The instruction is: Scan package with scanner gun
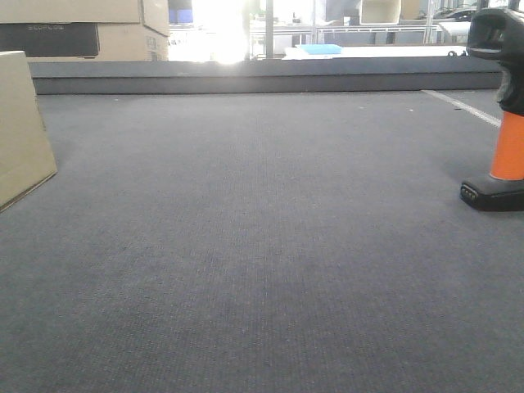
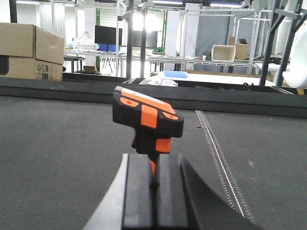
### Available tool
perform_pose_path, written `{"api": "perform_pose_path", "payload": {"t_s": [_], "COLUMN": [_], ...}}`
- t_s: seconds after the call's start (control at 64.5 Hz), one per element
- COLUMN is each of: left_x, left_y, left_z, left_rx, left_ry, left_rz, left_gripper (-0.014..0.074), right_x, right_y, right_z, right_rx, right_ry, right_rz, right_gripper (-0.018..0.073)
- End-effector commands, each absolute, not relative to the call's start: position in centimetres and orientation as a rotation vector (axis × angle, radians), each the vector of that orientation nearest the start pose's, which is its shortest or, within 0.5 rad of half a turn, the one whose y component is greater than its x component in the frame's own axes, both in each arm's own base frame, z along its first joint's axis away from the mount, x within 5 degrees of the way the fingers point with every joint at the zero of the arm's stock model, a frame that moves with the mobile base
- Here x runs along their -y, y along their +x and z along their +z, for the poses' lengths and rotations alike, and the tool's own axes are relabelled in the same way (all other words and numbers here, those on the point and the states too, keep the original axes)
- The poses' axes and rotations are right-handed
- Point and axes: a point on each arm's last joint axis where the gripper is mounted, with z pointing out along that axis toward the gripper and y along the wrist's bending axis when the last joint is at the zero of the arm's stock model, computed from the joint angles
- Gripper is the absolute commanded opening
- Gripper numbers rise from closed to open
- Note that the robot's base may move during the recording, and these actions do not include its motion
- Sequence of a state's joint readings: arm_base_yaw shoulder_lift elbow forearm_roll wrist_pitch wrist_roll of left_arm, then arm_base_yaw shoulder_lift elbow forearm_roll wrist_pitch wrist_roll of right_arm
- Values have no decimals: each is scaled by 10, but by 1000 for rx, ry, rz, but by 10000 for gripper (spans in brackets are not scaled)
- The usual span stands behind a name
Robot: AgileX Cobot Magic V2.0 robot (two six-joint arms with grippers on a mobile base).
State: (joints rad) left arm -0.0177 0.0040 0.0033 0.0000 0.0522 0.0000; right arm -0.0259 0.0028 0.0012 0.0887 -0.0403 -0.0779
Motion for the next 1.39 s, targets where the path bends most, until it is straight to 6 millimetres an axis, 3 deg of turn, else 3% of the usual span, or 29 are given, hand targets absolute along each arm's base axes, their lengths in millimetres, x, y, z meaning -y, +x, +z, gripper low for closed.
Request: {"api": "perform_pose_path", "payload": {"t_s": [0.0,0.651,0.945,1.193,1.379], "left_x": [1,1,2,4,6], "left_y": [56,56,47,86,139], "left_z": [210,217,288,324,348], "left_rx": [-1519,-1448,-1514,-1750,-1962], "left_ry": [10,-24,-25,-31,-44], "left_rz": [-10,-46,-71,-88,-117], "left_gripper": [-111,-111,-111,-111,-111], "right_x": [2,2,2,2,2], "right_y": [55,55,55,55,55], "right_z": [219,219,219,219,219], "right_rx": [-1424,-1424,-1424,-1424,-1424], "right_ry": [28,28,28,28,28], "right_rz": [-21,-21,-21,-21,-21], "right_gripper": [-162,-162,-162,-162,-162]}}
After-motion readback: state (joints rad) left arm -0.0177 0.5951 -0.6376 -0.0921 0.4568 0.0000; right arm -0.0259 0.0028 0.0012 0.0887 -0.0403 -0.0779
